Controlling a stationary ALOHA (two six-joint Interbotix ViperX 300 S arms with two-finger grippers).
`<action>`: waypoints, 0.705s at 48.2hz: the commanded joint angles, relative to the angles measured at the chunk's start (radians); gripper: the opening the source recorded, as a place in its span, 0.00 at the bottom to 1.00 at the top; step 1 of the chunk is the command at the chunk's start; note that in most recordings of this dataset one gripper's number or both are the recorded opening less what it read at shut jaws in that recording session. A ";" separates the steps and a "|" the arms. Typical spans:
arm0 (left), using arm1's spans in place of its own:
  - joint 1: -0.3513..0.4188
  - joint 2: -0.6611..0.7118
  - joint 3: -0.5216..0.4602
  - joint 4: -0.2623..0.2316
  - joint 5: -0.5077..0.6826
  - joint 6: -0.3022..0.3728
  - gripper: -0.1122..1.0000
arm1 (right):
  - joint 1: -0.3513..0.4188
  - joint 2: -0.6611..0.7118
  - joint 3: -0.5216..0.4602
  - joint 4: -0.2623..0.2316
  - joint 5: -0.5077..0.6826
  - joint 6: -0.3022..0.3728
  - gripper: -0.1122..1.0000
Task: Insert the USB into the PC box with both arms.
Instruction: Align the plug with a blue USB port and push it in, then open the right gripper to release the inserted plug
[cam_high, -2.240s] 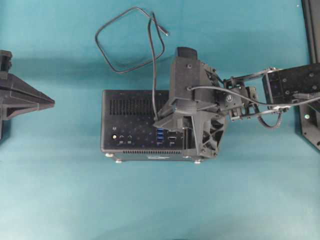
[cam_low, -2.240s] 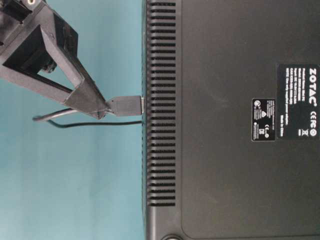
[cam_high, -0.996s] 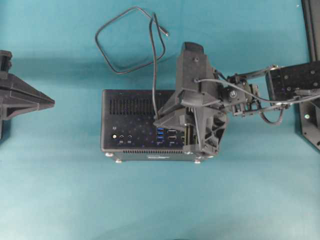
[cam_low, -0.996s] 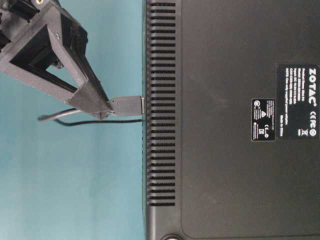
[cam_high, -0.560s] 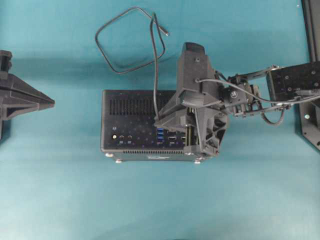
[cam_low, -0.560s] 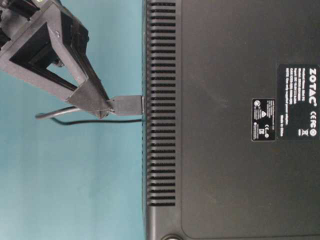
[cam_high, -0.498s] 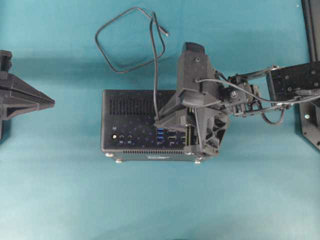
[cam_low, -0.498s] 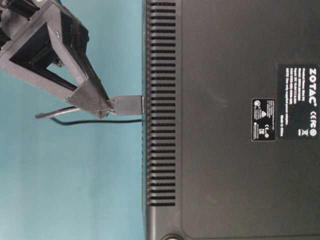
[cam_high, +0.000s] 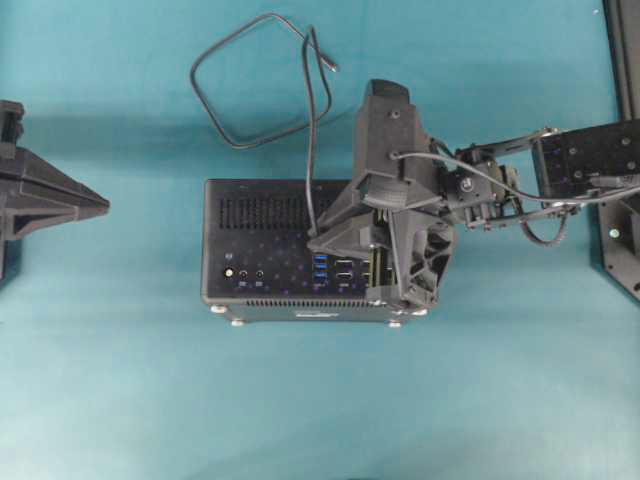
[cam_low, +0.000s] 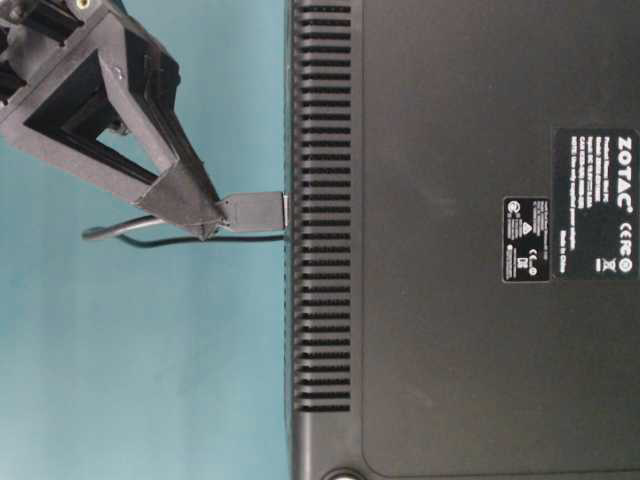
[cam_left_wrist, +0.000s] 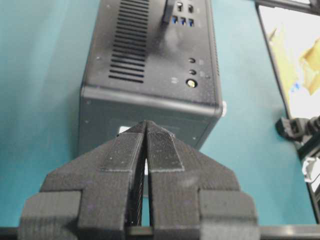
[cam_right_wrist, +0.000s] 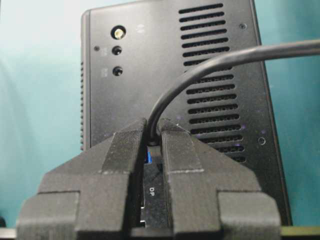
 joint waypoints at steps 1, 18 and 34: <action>0.000 0.000 -0.012 0.002 -0.005 -0.002 0.10 | -0.003 0.000 0.011 0.000 0.008 -0.002 0.16; -0.002 -0.003 -0.009 0.003 -0.005 0.000 0.10 | -0.005 -0.037 0.025 0.000 -0.012 -0.003 0.22; -0.002 -0.003 -0.011 0.002 -0.005 0.000 0.10 | -0.005 -0.044 0.023 0.000 -0.061 -0.002 0.50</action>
